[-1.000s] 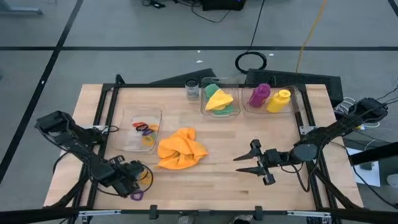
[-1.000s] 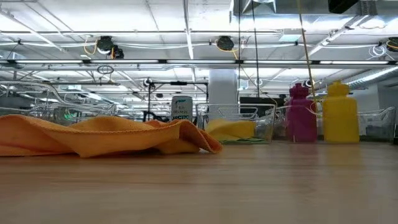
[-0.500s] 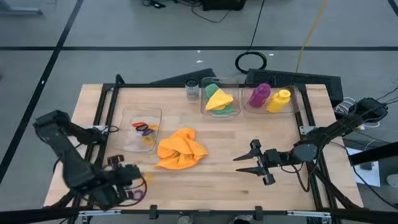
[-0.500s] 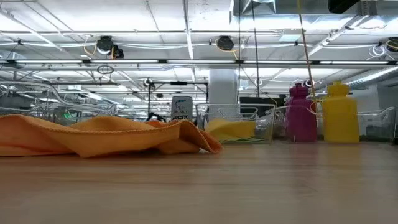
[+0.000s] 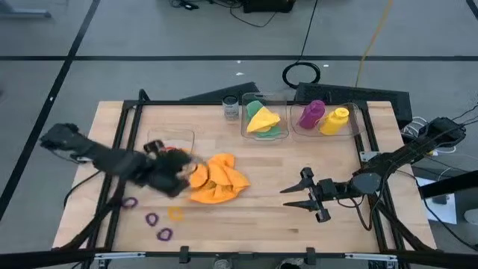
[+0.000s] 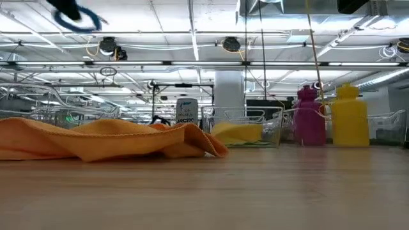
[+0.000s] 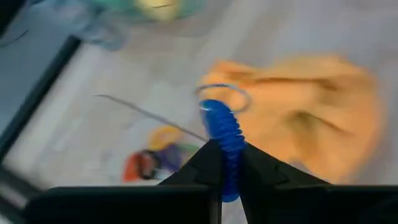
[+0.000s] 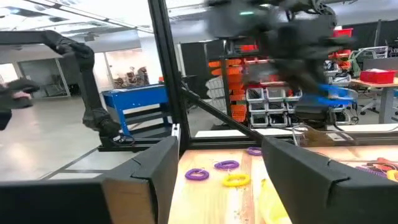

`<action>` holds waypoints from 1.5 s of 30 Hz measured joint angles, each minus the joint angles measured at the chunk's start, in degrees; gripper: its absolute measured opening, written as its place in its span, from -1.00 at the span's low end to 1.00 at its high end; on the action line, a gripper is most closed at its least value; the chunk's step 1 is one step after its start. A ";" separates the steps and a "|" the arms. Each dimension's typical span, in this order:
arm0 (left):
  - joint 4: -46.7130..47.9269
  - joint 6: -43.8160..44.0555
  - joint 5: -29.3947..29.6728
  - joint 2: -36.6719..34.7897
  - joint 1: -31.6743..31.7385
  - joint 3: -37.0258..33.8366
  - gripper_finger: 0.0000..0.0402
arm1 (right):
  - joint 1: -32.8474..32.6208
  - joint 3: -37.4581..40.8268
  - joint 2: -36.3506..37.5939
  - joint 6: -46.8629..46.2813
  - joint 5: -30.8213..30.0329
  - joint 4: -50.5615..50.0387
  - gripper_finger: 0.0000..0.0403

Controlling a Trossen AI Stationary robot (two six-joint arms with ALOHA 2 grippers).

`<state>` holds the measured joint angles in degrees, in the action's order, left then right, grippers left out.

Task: Pick & Place Sports Items
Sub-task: Put the blue spring keychain into the bottom transparent bin, then put the yellow spring keychain into the bottom transparent bin

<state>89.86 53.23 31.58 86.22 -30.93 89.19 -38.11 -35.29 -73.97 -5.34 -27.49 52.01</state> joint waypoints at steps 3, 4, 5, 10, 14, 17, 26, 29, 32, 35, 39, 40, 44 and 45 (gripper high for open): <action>-0.03 -3.77 -1.36 -0.55 7.71 -2.89 -0.93 | 0.00 0.00 0.00 0.00 0.00 0.00 -0.16; -0.13 -4.90 -1.87 -0.52 10.02 -4.16 -0.93 | 0.00 0.00 0.00 0.00 0.00 0.00 -0.16; -0.40 -6.02 -2.62 -0.42 12.19 -5.58 -0.93 | 0.00 0.00 0.00 0.00 0.00 0.00 -0.16; -4.86 -12.31 -7.85 -0.44 20.71 -14.86 -0.93 | 0.00 0.00 0.00 0.00 0.02 -0.04 -0.16; -10.51 -15.64 -11.71 -0.42 24.75 -22.59 -0.93 | 0.00 0.00 0.00 0.00 0.14 -0.44 -0.16; -14.98 -17.73 -13.41 -0.42 26.71 -27.54 -0.93 | 0.00 0.00 0.00 0.00 0.15 -0.44 -0.16; -18.05 -17.37 -13.79 -0.42 30.13 -33.27 -0.74 | 0.18 0.02 0.00 0.00 0.20 -0.44 -0.16; -18.08 -17.61 -14.55 -0.42 30.29 -33.27 -0.56 | 0.20 0.02 0.00 0.00 0.20 -0.44 -0.16; -18.08 -18.12 -14.58 -0.42 30.29 -33.27 -0.35 | 0.20 0.02 0.00 0.00 0.22 -0.46 -0.16; -17.78 -19.23 -14.62 -0.42 30.29 -33.23 -0.13 | 0.20 0.02 0.00 0.00 0.22 -0.46 -0.16; -14.96 -20.97 -14.99 -0.51 29.73 -31.45 0.08 | 0.20 0.02 0.00 0.00 0.24 -0.46 -0.16; -14.23 -21.24 -14.84 -0.92 29.31 -30.78 0.12 | 0.20 0.02 0.00 0.00 0.24 -0.48 -0.16; -13.30 -21.08 -14.84 -5.94 26.40 -27.71 0.22 | 0.20 0.02 0.00 0.00 0.24 -0.62 -0.16; -13.69 -20.62 -15.02 -7.08 25.49 -27.00 0.23 | 0.20 0.02 0.00 0.00 0.24 -0.70 -0.16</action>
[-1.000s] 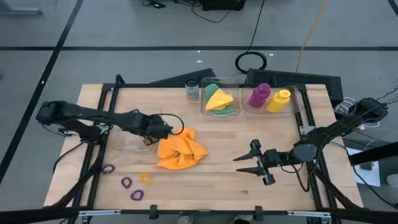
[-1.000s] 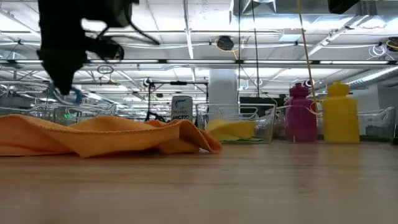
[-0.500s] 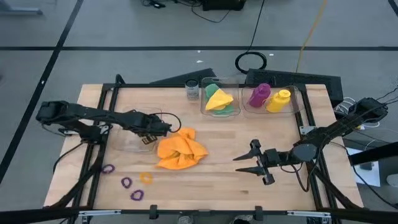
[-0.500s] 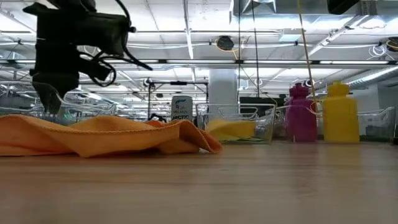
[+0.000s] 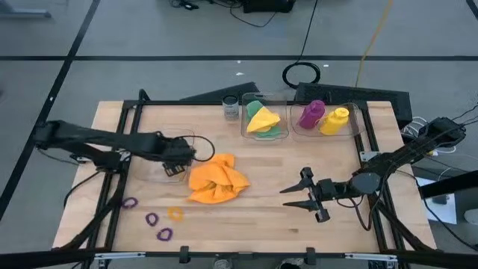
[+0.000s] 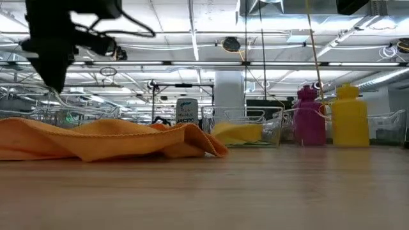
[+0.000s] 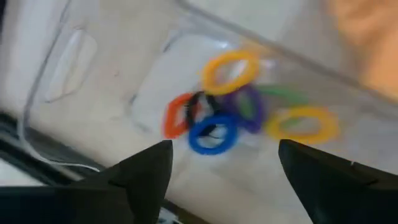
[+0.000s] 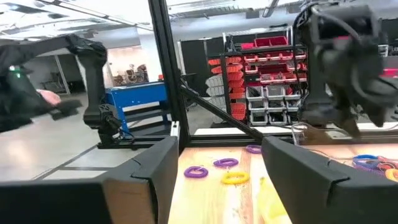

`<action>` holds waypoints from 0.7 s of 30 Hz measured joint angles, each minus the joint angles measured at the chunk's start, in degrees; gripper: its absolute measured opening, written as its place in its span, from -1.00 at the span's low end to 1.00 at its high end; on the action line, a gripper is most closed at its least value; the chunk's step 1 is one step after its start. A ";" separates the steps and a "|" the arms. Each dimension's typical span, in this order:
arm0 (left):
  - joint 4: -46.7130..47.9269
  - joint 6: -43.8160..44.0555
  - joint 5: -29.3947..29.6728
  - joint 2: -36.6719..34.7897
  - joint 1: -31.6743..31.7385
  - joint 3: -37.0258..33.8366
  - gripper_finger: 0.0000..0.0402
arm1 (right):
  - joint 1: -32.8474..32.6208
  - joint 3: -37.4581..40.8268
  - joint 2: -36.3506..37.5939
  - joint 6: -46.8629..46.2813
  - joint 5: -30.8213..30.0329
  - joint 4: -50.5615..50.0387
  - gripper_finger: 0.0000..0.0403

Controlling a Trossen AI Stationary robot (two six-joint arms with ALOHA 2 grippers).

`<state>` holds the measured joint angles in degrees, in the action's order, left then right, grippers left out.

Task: Pick & Place Sports Items
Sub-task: Put the yellow spring keychain into the bottom transparent bin

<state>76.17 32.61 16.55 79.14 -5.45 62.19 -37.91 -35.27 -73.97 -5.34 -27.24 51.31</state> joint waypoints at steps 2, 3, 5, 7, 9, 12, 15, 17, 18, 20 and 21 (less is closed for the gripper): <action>-1.25 1.72 -0.36 -2.70 -2.39 1.04 0.25 | 0.00 0.00 0.00 0.00 0.00 -0.09 -0.16; -2.27 2.76 -0.75 -4.56 -3.88 1.44 0.26 | 0.00 0.00 0.00 0.00 0.00 -0.13 -0.16; -4.94 5.14 -2.36 -8.33 -7.27 1.84 0.27 | 0.00 0.00 0.00 0.00 0.00 -0.34 -0.16; -8.01 7.84 -3.77 -10.96 -11.34 1.66 0.27 | 0.00 0.00 0.00 0.00 0.00 -0.58 -0.16; -12.77 10.42 -3.92 -13.12 -16.48 1.21 0.27 | 0.00 0.00 0.00 0.00 0.00 -0.57 -0.16; -19.00 13.79 -1.49 -14.64 -25.46 0.70 0.27 | 0.00 0.00 0.01 0.00 0.01 -0.58 -0.16; -26.54 15.14 2.25 -13.55 -34.13 0.55 0.27 | 0.00 0.00 0.00 0.00 0.00 -0.57 -0.16; -31.94 15.25 5.74 -12.11 -39.33 0.55 0.27 | 0.00 0.00 0.00 0.00 0.02 -0.57 -0.16; -34.69 15.13 7.09 -11.03 -41.71 0.55 0.27 | 0.00 0.00 0.00 -0.01 0.00 -0.57 -0.16; -39.37 14.79 9.37 -8.40 -45.77 0.55 0.27 | 0.00 0.00 0.01 -0.01 0.00 -0.57 -0.16; -40.89 14.74 10.46 -7.14 -47.48 0.55 0.27 | 0.00 0.00 0.01 -0.02 0.01 -0.57 -0.16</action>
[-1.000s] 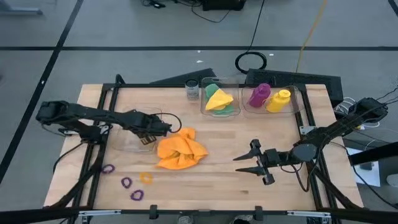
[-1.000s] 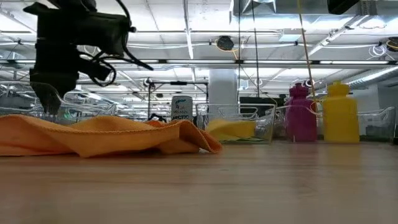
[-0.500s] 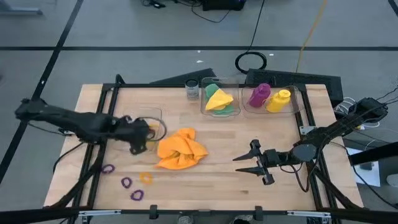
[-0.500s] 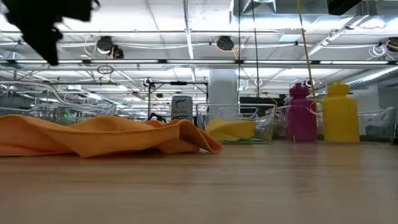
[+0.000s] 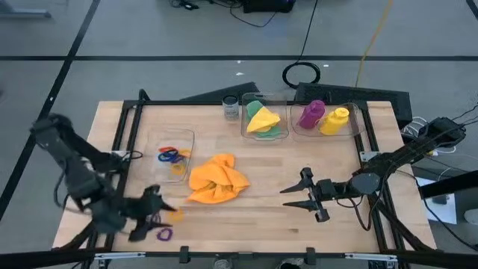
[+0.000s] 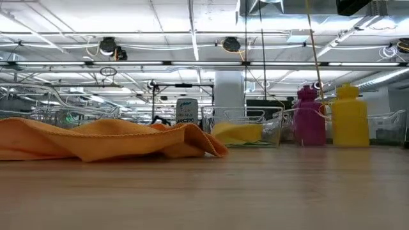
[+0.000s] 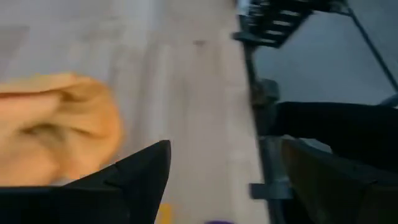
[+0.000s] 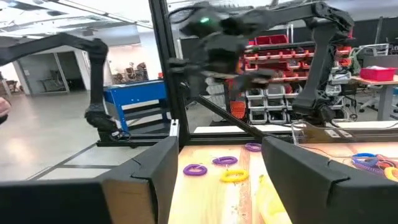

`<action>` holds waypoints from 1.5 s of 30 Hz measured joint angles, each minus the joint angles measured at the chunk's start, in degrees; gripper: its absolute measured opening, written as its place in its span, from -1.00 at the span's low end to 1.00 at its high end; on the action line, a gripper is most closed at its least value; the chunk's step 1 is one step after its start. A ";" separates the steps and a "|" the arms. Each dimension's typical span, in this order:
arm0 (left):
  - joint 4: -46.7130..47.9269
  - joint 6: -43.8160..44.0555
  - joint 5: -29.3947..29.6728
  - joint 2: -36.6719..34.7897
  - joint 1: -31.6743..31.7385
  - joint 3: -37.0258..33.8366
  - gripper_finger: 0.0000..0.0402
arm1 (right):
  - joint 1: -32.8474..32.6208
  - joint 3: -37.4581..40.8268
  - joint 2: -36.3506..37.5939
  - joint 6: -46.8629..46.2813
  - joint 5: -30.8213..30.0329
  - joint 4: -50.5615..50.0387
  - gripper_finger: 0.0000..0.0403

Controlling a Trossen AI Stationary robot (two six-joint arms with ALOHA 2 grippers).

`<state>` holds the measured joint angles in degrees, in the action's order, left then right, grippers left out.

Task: Pick & Place Sports Items
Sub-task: Put the yellow spring keychain into the bottom transparent bin

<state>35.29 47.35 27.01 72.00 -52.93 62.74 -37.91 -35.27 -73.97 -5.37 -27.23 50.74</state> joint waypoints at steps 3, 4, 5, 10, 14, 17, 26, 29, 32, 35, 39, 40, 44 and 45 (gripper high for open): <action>-2.34 3.39 1.48 4.25 -3.60 0.00 0.27 | 0.00 0.00 -0.01 -0.17 -0.01 0.00 -0.16; -1.98 5.48 1.46 5.66 -4.43 0.00 0.27 | 0.00 0.00 -0.01 -0.45 -0.01 0.00 -0.16; -1.41 7.84 1.14 6.95 -5.10 0.00 0.27 | 0.00 0.00 -0.01 -0.82 0.00 -0.02 -0.16; 2.93 19.92 -3.09 12.22 -6.67 0.00 0.27 | 0.00 0.00 0.01 -1.05 -0.01 -0.02 -0.16; 5.18 24.96 -4.63 15.95 -7.16 0.00 0.27 | 0.00 0.00 0.00 -1.05 -0.01 -0.04 -0.16; 5.54 25.39 -4.97 18.73 -7.21 0.00 0.27 | 0.00 0.00 -0.01 -1.05 -0.01 -0.05 -0.16; 5.83 24.03 -8.96 26.59 -5.64 0.00 0.27 | 0.00 0.02 -0.01 -1.05 -0.01 -0.45 -0.16; 7.10 22.63 -9.60 28.49 -4.67 0.00 0.27 | 0.00 0.02 -0.01 -1.05 -0.01 -0.46 -0.16; 10.33 22.16 -9.58 29.67 -3.87 0.00 0.27 | 0.00 0.02 -0.01 -1.05 -0.01 -0.46 -0.16; 14.66 23.70 -9.56 29.80 -3.39 0.00 0.27 | 0.00 0.02 0.01 -1.05 -0.01 -0.46 -0.16; 18.20 25.07 -9.65 29.93 -3.23 0.00 0.27 | 0.00 0.02 0.00 -1.05 -0.01 -0.47 -0.16; 18.51 25.12 -10.07 29.93 -3.27 0.00 0.27 | 0.00 0.02 -0.01 -1.05 -0.01 -0.48 -0.16; 18.37 25.35 -12.05 29.93 -3.41 0.00 0.27 | 0.00 0.02 -0.01 -1.05 -0.01 -0.46 -0.16; 18.23 25.44 -12.20 29.93 -3.43 0.00 0.27 | 0.00 0.02 -0.01 -1.05 -0.01 -0.47 -0.16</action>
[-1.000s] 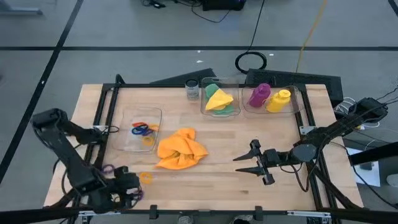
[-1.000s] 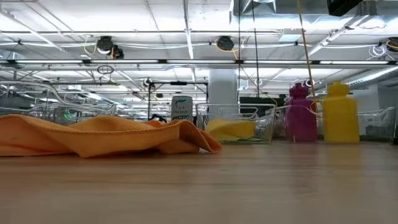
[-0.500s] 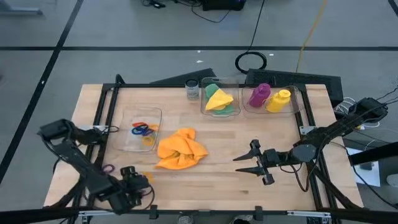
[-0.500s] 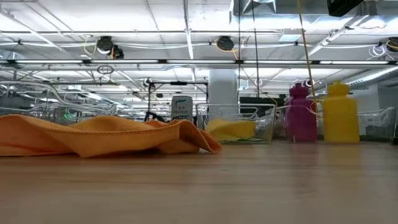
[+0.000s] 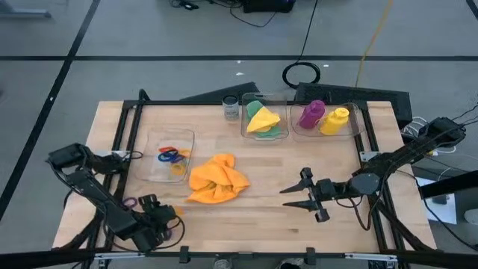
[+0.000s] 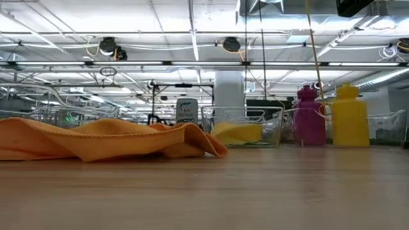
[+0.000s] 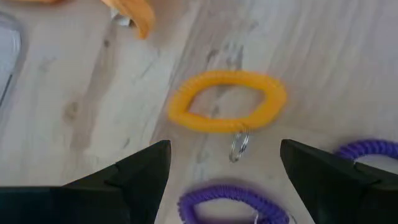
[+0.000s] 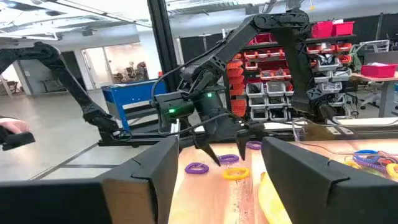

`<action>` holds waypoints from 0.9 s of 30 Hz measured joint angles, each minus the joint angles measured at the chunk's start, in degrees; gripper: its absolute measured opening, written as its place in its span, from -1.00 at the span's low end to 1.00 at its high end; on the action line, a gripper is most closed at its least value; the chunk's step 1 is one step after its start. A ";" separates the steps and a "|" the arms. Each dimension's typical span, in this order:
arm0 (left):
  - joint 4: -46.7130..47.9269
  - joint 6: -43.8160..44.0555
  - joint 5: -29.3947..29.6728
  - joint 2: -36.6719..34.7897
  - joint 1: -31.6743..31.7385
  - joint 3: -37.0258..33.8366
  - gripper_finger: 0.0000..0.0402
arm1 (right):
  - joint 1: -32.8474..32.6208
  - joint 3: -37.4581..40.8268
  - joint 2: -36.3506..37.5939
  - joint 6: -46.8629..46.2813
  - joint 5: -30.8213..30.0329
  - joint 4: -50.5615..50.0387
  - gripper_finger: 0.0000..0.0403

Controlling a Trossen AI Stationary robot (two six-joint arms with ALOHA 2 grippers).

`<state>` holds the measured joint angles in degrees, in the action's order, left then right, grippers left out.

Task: Pick & Place Sports Items
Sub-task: Put the yellow spring keychain into the bottom transparent bin

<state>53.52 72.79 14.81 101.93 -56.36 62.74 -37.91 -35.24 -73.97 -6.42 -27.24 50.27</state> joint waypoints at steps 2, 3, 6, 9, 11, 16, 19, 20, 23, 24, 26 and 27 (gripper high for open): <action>-0.13 0.05 -0.03 0.00 0.00 0.00 0.27 | 0.00 0.00 0.00 0.00 0.00 0.01 -0.16; -0.29 0.07 -0.10 0.00 0.00 0.00 0.27 | 0.00 0.00 0.01 0.00 0.00 0.01 -0.16; -0.42 0.17 -0.27 0.00 0.04 0.00 0.27 | 0.00 0.00 0.00 0.00 0.00 0.01 -0.16; -0.40 0.18 -0.32 0.00 0.06 0.00 0.27 | 0.00 0.00 0.00 0.00 0.00 0.01 -0.16; -0.42 0.18 -0.35 0.00 0.11 0.00 0.27 | 0.00 0.00 0.01 0.00 0.00 0.00 -0.16; -0.40 0.43 -0.35 0.00 0.11 0.00 0.27 | 0.00 0.00 0.00 0.00 0.00 -0.01 -0.16; -0.40 0.65 -0.38 0.00 0.09 0.00 0.27 | 0.00 0.00 0.00 0.00 -0.02 0.00 -0.16; -0.40 0.83 -0.38 0.00 0.11 0.00 0.27 | 0.00 0.00 0.00 0.00 0.00 0.01 -0.16; -0.40 0.82 -1.42 0.80 0.52 0.00 0.27 | 0.00 0.00 0.00 0.00 -0.02 0.01 -0.16; -0.41 0.76 -2.27 1.45 0.77 0.00 0.27 | 0.00 0.00 0.01 0.00 -0.01 -0.01 -0.16; -0.35 0.64 -3.36 2.63 1.14 -0.02 0.27 | 0.00 0.00 0.01 0.00 -0.01 0.00 -0.16; -0.42 0.62 -3.83 3.07 1.34 0.04 0.27 | 0.00 0.00 0.00 0.00 0.00 0.01 -0.16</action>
<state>53.10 73.40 10.98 105.00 -55.02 62.78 -37.91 -35.24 -73.97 -6.42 -27.25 50.28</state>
